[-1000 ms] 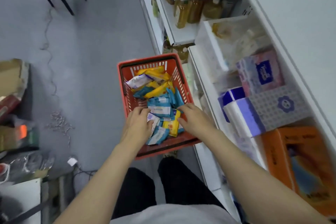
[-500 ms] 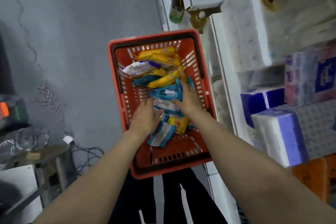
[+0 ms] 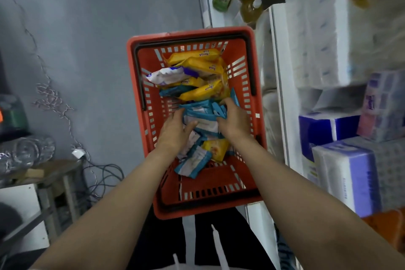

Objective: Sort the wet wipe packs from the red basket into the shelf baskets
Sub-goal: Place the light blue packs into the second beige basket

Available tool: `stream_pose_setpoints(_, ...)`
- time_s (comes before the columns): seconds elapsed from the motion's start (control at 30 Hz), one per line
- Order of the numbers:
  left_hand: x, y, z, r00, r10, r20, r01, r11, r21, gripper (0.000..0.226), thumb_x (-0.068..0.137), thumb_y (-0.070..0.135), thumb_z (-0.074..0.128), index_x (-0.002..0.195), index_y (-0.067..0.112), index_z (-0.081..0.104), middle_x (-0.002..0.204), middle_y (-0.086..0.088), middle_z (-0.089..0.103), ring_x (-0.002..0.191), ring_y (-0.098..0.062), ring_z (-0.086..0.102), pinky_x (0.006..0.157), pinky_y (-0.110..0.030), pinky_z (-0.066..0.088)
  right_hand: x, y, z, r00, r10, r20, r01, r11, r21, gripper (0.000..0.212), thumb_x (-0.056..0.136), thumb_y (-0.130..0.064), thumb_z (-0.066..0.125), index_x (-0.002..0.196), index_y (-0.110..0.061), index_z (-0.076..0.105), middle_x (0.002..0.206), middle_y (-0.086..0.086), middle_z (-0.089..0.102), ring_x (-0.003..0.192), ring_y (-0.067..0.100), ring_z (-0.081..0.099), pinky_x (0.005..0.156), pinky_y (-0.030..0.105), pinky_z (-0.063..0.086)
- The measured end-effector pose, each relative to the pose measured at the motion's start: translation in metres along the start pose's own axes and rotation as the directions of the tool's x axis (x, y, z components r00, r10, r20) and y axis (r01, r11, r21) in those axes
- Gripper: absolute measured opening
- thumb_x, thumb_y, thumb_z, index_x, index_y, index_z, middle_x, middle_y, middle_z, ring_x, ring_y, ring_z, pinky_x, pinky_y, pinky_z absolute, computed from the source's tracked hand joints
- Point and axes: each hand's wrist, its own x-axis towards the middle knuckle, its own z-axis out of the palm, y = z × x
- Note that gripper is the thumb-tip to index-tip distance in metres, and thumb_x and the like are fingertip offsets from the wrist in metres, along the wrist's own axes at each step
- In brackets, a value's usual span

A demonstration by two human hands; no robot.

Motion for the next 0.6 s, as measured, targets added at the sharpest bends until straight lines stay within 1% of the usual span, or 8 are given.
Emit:
stream_pose_setpoints(0.1,0.002,0.005,-0.002,1.000,0.008,0.004,-0.007,0.992,-0.127,0.075,0.090,0.051,0.057,0.152,0.019,0.029,0.152,-0.006,0.039,0.134,-0.024,0.045,0.105,-0.040,0.043,-0.010,-0.006,-0.015,0.998,0.035,-0.045,-0.025,0.977,0.214,0.034,0.086,-0.016,0.071,0.117,-0.023,0.058,0.111,0.001,0.068,0.098,0.020,0.065,0.075,0.027,0.049)
stream_pose_setpoints(0.2,0.001,0.010,-0.002,0.998,0.069,0.013,-0.064,0.967,-0.246,0.088,0.083,0.058,0.063,0.154,0.025,0.023,0.155,0.005,0.035,0.138,-0.015,0.038,0.110,-0.037,0.040,-0.014,-0.007,-0.025,0.995,0.099,0.009,-0.095,0.919,0.384,0.044,0.087,-0.022,0.073,0.126,-0.023,0.055,0.114,-0.005,0.063,0.100,0.016,0.062,0.082,0.034,0.054)
stream_pose_setpoints(0.27,-0.001,0.014,-0.001,0.996,0.084,0.005,-0.078,0.945,-0.318,0.097,0.076,0.064,0.066,0.154,0.029,0.020,0.154,0.010,0.035,0.138,-0.010,0.038,0.110,-0.037,0.040,-0.016,-0.006,-0.030,0.990,0.108,0.086,-0.138,0.825,0.548,0.048,0.086,-0.023,0.074,0.129,-0.025,0.053,0.117,-0.006,0.063,0.101,0.014,0.064,0.082,0.037,0.058)
stream_pose_setpoints(0.37,-0.003,0.023,-0.002,0.999,-0.030,-0.040,0.009,0.889,-0.458,0.103,0.076,0.053,0.074,0.155,0.027,0.012,0.146,0.016,0.037,0.130,-0.005,0.041,0.102,-0.031,0.044,-0.021,-0.007,-0.034,0.976,0.067,0.206,-0.198,0.660,0.725,0.043,0.088,-0.013,0.072,0.125,-0.028,0.055,0.116,-0.002,0.066,0.100,0.016,0.069,0.078,0.036,0.061)
stream_pose_setpoints(0.43,-0.008,0.030,-0.003,0.992,-0.128,-0.022,0.089,0.797,-0.598,0.098,0.078,0.042,0.077,0.153,0.028,0.016,0.131,0.020,0.045,0.116,-0.002,0.050,0.095,-0.033,0.049,-0.025,-0.008,-0.036,0.968,0.044,0.248,-0.228,0.569,0.790,0.038,0.088,-0.006,0.069,0.119,-0.025,0.058,0.114,0.003,0.069,0.100,0.020,0.070,0.077,0.038,0.060)
stream_pose_setpoints(0.53,-0.013,0.038,-0.001,0.975,-0.189,0.116,0.201,0.531,-0.823,0.071,0.079,0.030,0.079,0.137,0.021,0.041,0.121,0.002,0.066,0.099,-0.016,0.069,0.081,-0.040,0.058,-0.028,-0.006,-0.038,0.944,0.042,0.327,-0.311,0.439,0.843,0.039,0.087,0.004,0.066,0.118,-0.018,0.056,0.117,0.009,0.067,0.101,0.025,0.069,0.078,0.039,0.059)
stream_pose_setpoints(0.57,-0.015,0.040,0.000,0.972,-0.185,0.142,0.215,0.481,-0.850,0.061,0.081,0.024,0.077,0.134,0.019,0.046,0.121,-0.002,0.067,0.097,-0.019,0.071,0.078,-0.040,0.059,-0.029,-0.004,-0.040,0.935,0.048,0.352,-0.338,0.422,0.841,0.042,0.086,0.005,0.066,0.121,-0.015,0.054,0.118,0.010,0.067,0.102,0.026,0.068,0.079,0.039,0.059)
stream_pose_setpoints(0.6,-0.018,0.044,-0.001,0.973,-0.183,0.138,0.210,0.474,-0.855,0.055,0.082,0.019,0.076,0.131,0.017,0.050,0.120,-0.004,0.068,0.097,-0.020,0.071,0.078,-0.041,0.059,-0.029,-0.003,-0.042,0.928,0.058,0.368,-0.355,0.439,0.826,0.043,0.086,0.004,0.067,0.123,-0.013,0.053,0.118,0.011,0.067,0.100,0.026,0.069,0.078,0.038,0.059)
